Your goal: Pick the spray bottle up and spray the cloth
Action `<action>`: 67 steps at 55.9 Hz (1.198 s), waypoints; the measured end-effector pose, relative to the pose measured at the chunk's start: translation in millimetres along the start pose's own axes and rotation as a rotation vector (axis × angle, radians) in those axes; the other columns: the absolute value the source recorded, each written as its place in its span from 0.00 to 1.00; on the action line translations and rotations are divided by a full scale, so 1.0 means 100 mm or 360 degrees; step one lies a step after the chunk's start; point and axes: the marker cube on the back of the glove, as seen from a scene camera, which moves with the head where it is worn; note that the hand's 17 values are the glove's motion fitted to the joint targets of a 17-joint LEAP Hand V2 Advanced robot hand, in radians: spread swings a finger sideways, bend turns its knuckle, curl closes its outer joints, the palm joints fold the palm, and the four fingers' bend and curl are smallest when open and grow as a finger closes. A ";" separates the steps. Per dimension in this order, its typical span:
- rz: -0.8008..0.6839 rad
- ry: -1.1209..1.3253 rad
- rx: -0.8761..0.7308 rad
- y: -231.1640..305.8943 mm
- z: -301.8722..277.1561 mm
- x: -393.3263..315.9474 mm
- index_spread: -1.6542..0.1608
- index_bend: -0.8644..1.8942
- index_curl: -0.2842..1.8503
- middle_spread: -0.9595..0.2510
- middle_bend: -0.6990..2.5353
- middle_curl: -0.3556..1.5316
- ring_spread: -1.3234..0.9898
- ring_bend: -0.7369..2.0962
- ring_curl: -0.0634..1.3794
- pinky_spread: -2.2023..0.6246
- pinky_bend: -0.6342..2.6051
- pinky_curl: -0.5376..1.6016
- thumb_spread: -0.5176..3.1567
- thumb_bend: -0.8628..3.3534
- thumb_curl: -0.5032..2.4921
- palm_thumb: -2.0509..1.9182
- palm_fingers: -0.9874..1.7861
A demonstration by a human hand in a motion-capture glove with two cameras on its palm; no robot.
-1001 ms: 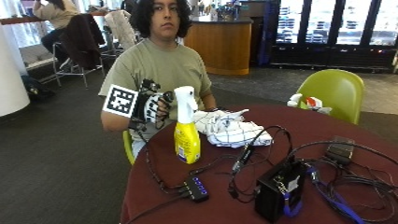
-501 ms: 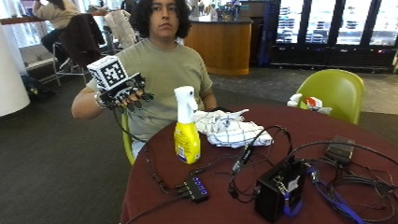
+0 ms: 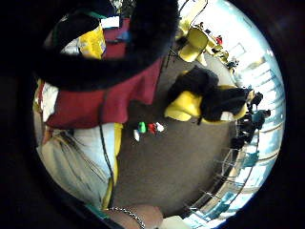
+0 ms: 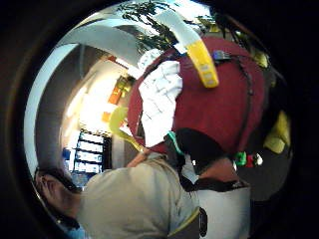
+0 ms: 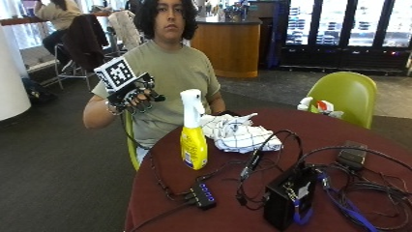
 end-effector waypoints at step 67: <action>0.0345 -0.1676 0.0477 -2.43 0.56 -0.26 0.78 0.40 0.26 0.72 0.35 0.43 0.52 0.47 0.31 0.76 0.30 0.41 0.35 0.21 0.33 0.77 0.78</action>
